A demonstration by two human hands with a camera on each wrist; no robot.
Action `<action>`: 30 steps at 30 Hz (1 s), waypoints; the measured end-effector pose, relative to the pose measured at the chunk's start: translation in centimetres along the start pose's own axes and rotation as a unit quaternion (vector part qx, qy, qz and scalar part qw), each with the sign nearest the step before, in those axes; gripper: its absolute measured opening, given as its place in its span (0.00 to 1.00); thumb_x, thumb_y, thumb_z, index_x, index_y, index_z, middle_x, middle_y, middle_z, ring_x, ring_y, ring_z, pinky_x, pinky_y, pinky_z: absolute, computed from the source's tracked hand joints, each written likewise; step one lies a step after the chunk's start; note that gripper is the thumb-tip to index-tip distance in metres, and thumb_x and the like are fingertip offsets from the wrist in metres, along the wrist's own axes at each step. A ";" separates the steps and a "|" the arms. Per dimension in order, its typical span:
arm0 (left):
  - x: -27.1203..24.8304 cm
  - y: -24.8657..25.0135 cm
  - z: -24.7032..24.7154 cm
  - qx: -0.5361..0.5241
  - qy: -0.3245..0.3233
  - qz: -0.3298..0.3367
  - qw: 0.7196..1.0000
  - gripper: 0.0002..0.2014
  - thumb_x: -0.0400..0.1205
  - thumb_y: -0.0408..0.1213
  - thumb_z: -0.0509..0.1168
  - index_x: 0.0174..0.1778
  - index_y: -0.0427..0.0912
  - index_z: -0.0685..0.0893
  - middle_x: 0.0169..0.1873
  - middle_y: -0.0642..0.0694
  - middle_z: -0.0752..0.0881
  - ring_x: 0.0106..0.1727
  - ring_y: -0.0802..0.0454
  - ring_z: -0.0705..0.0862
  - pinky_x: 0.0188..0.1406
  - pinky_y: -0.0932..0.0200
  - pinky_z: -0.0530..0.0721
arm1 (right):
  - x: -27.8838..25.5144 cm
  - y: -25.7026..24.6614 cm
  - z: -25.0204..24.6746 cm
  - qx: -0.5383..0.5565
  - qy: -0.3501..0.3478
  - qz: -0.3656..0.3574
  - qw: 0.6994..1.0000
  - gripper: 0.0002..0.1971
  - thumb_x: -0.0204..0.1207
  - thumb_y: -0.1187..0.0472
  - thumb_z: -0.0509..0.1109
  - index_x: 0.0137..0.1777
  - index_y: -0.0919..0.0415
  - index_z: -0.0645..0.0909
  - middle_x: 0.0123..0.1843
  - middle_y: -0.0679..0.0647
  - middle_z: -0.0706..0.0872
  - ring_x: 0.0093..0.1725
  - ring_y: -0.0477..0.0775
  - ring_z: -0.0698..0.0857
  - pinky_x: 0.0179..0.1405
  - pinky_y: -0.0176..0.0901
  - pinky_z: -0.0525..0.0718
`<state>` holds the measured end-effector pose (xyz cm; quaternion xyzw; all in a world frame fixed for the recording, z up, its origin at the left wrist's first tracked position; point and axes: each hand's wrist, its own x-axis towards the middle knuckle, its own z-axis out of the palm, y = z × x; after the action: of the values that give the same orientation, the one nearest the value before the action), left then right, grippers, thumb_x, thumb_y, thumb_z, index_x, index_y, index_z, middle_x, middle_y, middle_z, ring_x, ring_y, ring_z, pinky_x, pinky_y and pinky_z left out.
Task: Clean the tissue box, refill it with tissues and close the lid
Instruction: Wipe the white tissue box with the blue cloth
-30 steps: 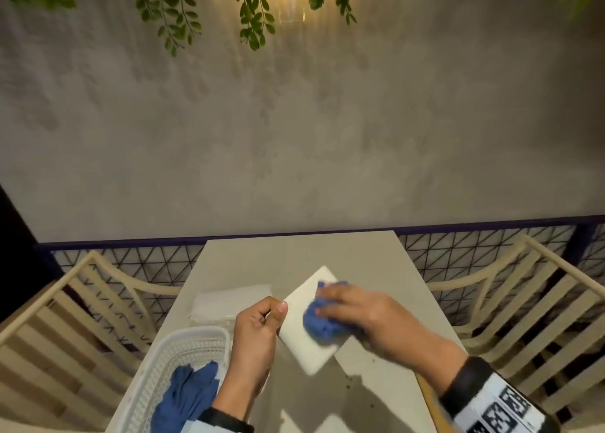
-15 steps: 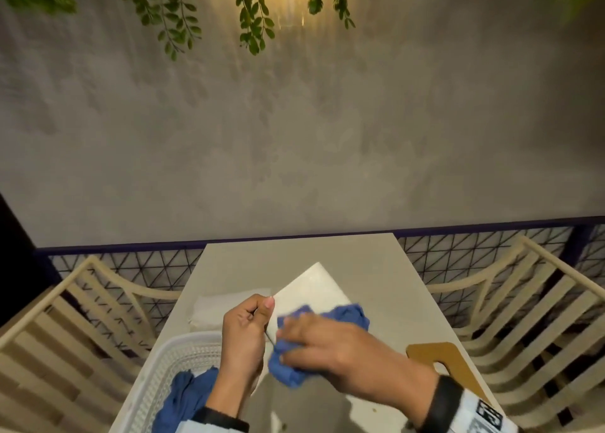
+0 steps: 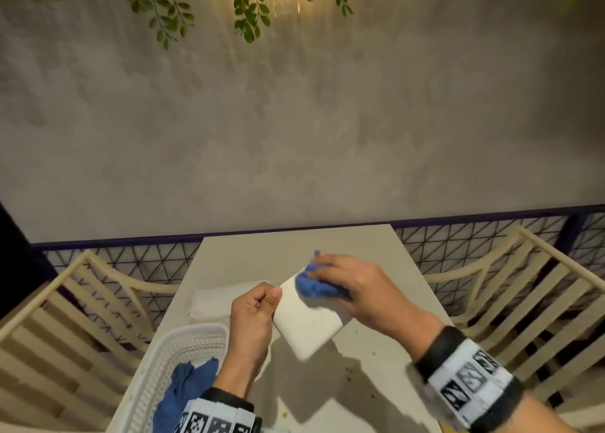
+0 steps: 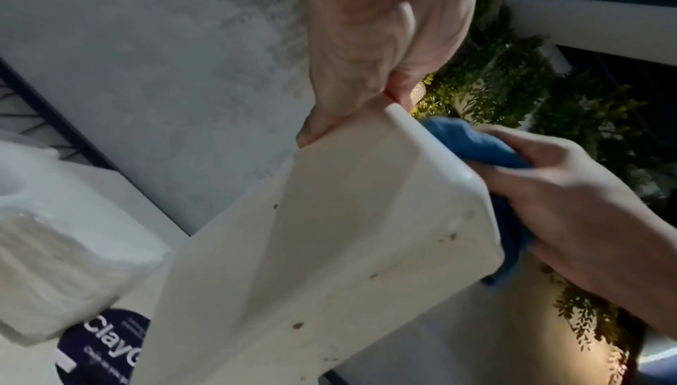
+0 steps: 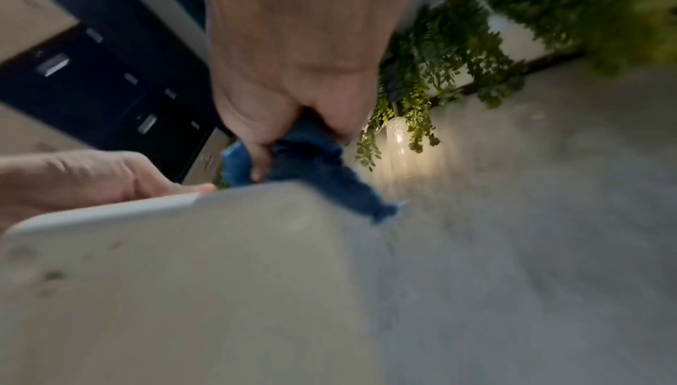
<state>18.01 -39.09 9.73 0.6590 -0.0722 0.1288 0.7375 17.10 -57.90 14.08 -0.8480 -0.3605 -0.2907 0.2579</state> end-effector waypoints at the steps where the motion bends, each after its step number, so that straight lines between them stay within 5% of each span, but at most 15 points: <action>1: -0.1 0.2 0.4 -0.011 -0.001 -0.004 1.000 0.19 0.80 0.23 0.59 0.22 0.38 0.72 0.14 0.54 0.72 0.21 0.62 0.66 0.21 0.68 0.64 | 1.0 -0.7 1.0 -0.002 0.016 0.022 1.000 0.12 0.73 0.63 0.70 0.55 0.63 0.85 0.58 0.61 0.87 0.61 0.51 0.80 0.59 0.41 0.78; 5: -0.1 0.2 -0.8 -0.017 -0.004 -0.011 1.000 0.21 0.81 0.24 0.59 0.20 0.39 0.73 0.16 0.53 0.73 0.22 0.59 0.68 0.23 0.67 0.67 | -1.3 -1.6 1.2 0.037 -0.118 -0.103 0.987 0.11 0.79 0.63 0.63 0.57 0.62 0.83 0.62 0.63 0.84 0.66 0.54 0.77 0.64 0.40 0.74; 8: -0.3 -0.5 -1.5 0.004 -0.018 -0.012 1.000 0.17 0.82 0.26 0.59 0.25 0.29 0.73 0.22 0.42 0.71 0.27 0.52 0.67 0.29 0.58 0.63 | -1.7 1.4 -0.3 0.058 -0.037 0.014 0.998 0.16 0.72 0.70 0.69 0.59 0.58 0.84 0.64 0.57 0.85 0.67 0.42 0.77 0.65 0.44 0.78; 10: -0.3 -0.8 -1.0 0.005 -0.006 -0.022 1.000 0.17 0.82 0.26 0.59 0.25 0.35 0.76 0.24 0.41 0.71 0.29 0.50 0.66 0.31 0.56 0.62 | 0.4 1.0 0.5 0.067 0.030 0.094 0.993 0.16 0.69 0.69 0.71 0.57 0.60 0.86 0.62 0.57 0.86 0.63 0.44 0.79 0.63 0.43 0.77; 13: 0.4 -0.8 -1.5 -0.057 0.009 -0.037 0.998 0.19 0.79 0.30 0.63 0.21 0.44 0.78 0.23 0.44 0.74 0.30 0.50 0.68 0.31 0.55 0.64 | 0.7 -0.8 2.1 0.063 -0.044 -0.023 0.997 0.11 0.77 0.62 0.70 0.56 0.65 0.85 0.63 0.65 0.83 0.66 0.56 0.77 0.70 0.41 0.70; 15: 0.5 -0.6 -2.0 -0.056 -0.009 -0.033 0.998 0.14 0.74 0.36 0.64 0.20 0.45 0.79 0.24 0.41 0.73 0.30 0.50 0.67 0.30 0.56 0.65 | -1.1 -0.5 0.9 0.060 -0.105 -0.079 0.989 0.13 0.81 0.59 0.62 0.58 0.64 0.84 0.66 0.64 0.82 0.70 0.55 0.76 0.72 0.46 0.72; 19: 0.1 -1.2 -1.4 -0.058 -0.011 -0.041 0.997 0.11 0.72 0.37 0.63 0.23 0.40 0.78 0.24 0.41 0.71 0.29 0.51 0.65 0.29 0.57 0.62 | -0.1 0.5 0.3 0.065 0.028 0.077 0.995 0.14 0.74 0.63 0.66 0.60 0.57 0.83 0.66 0.57 0.82 0.66 0.46 0.78 0.64 0.45 0.77; 22: 0.3 -1.3 -1.6 -0.104 0.011 -0.057 0.993 0.12 0.78 0.30 0.63 0.28 0.34 0.77 0.28 0.39 0.73 0.32 0.49 0.67 0.31 0.55 0.64 | -0.1 -1.0 1.4 0.038 -0.042 -0.007 0.998 0.12 0.77 0.55 0.66 0.58 0.55 0.81 0.67 0.62 0.80 0.69 0.55 0.75 0.71 0.41 0.71; 24: 0.3 -1.3 -2.2 -0.076 -0.003 -0.055 0.996 0.16 0.78 0.31 0.64 0.22 0.41 0.78 0.22 0.43 0.73 0.29 0.51 0.67 0.28 0.57 0.64 | -1.8 -0.2 0.6 0.036 -0.085 -0.047 0.995 0.12 0.77 0.60 0.66 0.59 0.56 0.83 0.68 0.60 0.80 0.73 0.48 0.72 0.74 0.38 0.68; 27: 0.0 -1.4 -1.8 -0.041 -0.013 -0.043 0.998 0.15 0.74 0.36 0.64 0.20 0.44 0.77 0.20 0.47 0.71 0.27 0.51 0.65 0.28 0.58 0.62 | -1.7 1.4 0.3 0.094 0.024 0.064 0.993 0.19 0.68 0.71 0.67 0.58 0.57 0.85 0.64 0.54 0.83 0.68 0.35 0.74 0.68 0.37 0.75; 30: 0.2 -1.3 -1.4 -0.086 0.035 -0.063 0.994 0.19 0.82 0.28 0.59 0.22 0.39 0.76 0.21 0.45 0.74 0.24 0.53 0.69 0.28 0.57 0.64 | 0.0 -0.5 1.4 0.078 0.027 0.044 0.996 0.18 0.65 0.74 0.73 0.55 0.60 0.87 0.63 0.59 0.84 0.66 0.49 0.79 0.69 0.39 0.75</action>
<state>18.47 -37.80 8.38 0.5915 -0.0153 0.0990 0.8001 17.12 -56.69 13.26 -0.8322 -0.3378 -0.2727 0.3449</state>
